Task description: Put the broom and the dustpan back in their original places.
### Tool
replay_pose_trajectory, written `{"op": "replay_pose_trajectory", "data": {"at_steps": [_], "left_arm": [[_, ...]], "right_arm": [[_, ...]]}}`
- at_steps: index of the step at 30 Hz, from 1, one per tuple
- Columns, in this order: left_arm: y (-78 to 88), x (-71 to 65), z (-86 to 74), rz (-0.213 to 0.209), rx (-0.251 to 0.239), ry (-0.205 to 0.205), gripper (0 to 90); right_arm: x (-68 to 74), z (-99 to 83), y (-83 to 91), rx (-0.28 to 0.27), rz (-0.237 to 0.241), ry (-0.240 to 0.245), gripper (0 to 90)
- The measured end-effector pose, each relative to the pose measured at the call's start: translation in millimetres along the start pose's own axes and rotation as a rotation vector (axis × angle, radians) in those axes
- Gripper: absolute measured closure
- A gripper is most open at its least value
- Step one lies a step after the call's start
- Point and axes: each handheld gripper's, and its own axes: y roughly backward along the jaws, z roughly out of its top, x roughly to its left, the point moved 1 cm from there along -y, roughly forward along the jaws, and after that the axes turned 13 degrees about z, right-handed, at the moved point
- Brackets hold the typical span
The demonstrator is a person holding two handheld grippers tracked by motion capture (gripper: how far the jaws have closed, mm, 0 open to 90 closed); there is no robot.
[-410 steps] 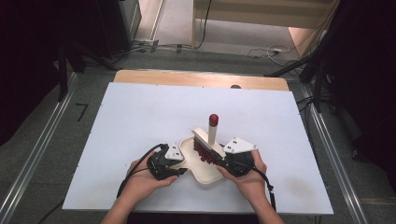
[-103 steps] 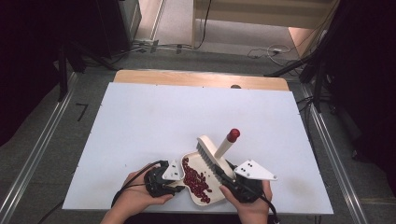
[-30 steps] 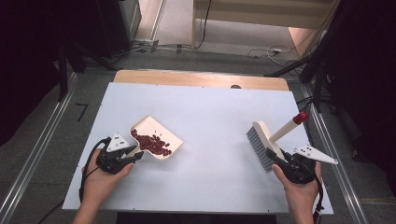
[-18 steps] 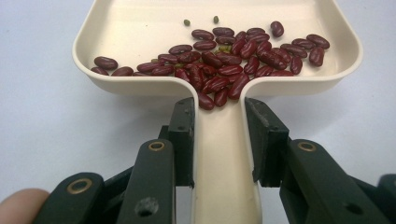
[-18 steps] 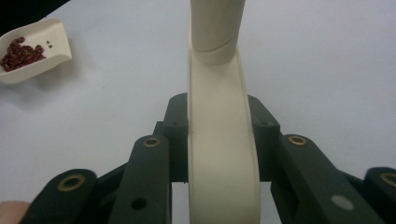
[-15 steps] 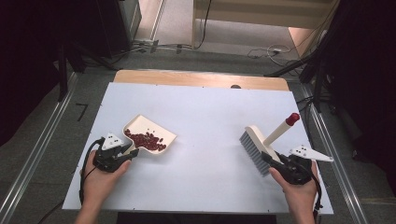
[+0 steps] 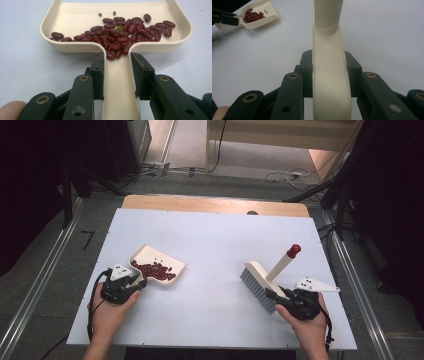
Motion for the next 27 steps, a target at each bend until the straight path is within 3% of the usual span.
{"op": "replay_pose_trajectory", "data": {"at_steps": [13,18,23,27], "left_arm": [[-5.5,-7.4,-3.9,0.039,-0.002,0.016,66.2],[-7.6,-12.4,-5.1,0.057,0.0,0.026,66.2],[-11.2,-14.6,-7.1,0.061,0.015,0.021,66.1],[-11.8,-15.5,-8.0,0.063,0.011,0.028,66.1]], "right_arm": [[-2.0,-3.0,-12.5,0.045,0.119,-0.041,65.5],[-9.6,-5.1,-14.6,0.048,0.139,-0.066,65.5],[-20.7,-7.1,-12.1,0.042,0.119,-0.087,65.5],[-30.3,-8.0,-13.6,0.032,0.129,-0.107,65.4]]}}
